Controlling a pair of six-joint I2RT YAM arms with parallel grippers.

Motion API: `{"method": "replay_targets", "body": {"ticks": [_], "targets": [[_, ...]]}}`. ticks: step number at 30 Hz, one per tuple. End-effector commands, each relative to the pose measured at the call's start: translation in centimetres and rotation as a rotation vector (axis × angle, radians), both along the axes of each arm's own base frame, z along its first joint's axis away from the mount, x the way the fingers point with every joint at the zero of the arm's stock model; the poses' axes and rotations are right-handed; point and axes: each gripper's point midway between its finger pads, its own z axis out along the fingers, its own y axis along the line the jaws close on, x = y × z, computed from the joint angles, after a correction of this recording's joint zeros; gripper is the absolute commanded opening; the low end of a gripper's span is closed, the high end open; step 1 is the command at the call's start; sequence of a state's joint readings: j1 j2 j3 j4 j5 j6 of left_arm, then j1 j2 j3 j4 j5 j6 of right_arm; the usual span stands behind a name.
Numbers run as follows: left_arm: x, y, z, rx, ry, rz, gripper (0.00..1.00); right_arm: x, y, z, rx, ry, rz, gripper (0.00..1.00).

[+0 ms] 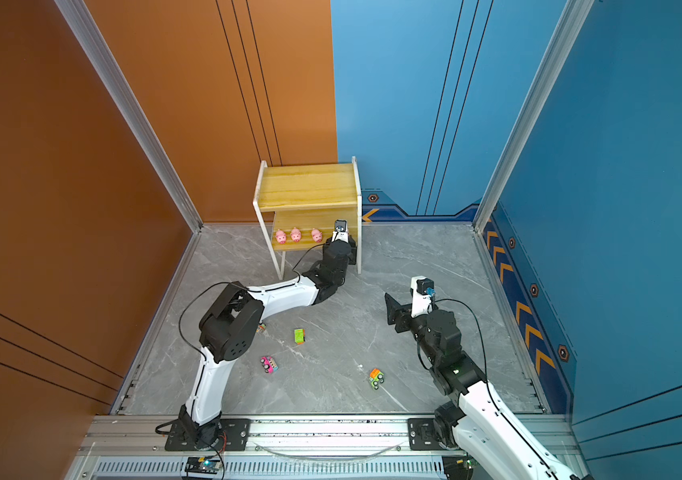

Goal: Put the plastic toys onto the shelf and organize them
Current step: 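Lower the pink pig onto the lower shelf tier and open the left gripper, then withdraw the left gripper from the shelf while the right gripper moves toward the trucks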

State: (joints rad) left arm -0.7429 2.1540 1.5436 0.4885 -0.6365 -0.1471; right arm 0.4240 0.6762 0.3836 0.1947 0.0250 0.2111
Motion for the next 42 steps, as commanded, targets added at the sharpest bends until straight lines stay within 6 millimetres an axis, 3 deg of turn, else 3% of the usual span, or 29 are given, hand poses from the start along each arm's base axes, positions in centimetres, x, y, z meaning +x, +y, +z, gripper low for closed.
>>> {"method": "replay_targets", "body": {"ticks": [1, 6, 12, 15, 19, 25, 31, 41, 42], "targets": [[-1.4, 0.7, 2.7, -0.024, -0.029, 0.027, 0.54, -0.1, 0.0, 0.2, 0.023, -0.007, 0.006, 0.78], [-4.3, 0.9, 3.6, -0.045, -0.043, 0.022, 0.61, -0.1, 0.0, 0.1, 0.024, -0.004, 0.007, 0.78], [-9.9, 1.9, 3.7, -0.054, -0.024, 0.008, 0.69, 0.0, 0.0, -0.1, 0.019, 0.004, -0.001, 0.78], [-12.9, 3.7, 2.7, -0.068, 0.008, 0.007, 0.73, 0.3, 0.1, -0.4, 0.012, 0.021, -0.001, 0.78], [-16.7, 7.8, -0.7, -0.091, 0.147, 0.053, 0.76, 1.0, 0.6, -1.3, -0.011, 0.074, 0.011, 0.78], [-21.3, 10.3, -3.7, -0.054, 0.231, 0.007, 0.79, 1.4, 1.0, -2.3, -0.03, 0.107, 0.018, 0.78], [-24.5, 12.7, -6.1, -0.08, 0.313, -0.044, 0.82, 1.7, 1.3, -3.0, -0.057, 0.138, 0.019, 0.78], [-27.7, 18.7, -7.1, -0.102, 0.415, 0.06, 0.85, 1.3, 3.1, -5.8, -0.188, 0.279, 0.026, 0.8], [-27.8, 19.5, -7.1, -0.118, 0.433, 0.085, 0.89, 1.1, 3.6, -6.3, -0.195, 0.296, 0.03, 0.8]]}}
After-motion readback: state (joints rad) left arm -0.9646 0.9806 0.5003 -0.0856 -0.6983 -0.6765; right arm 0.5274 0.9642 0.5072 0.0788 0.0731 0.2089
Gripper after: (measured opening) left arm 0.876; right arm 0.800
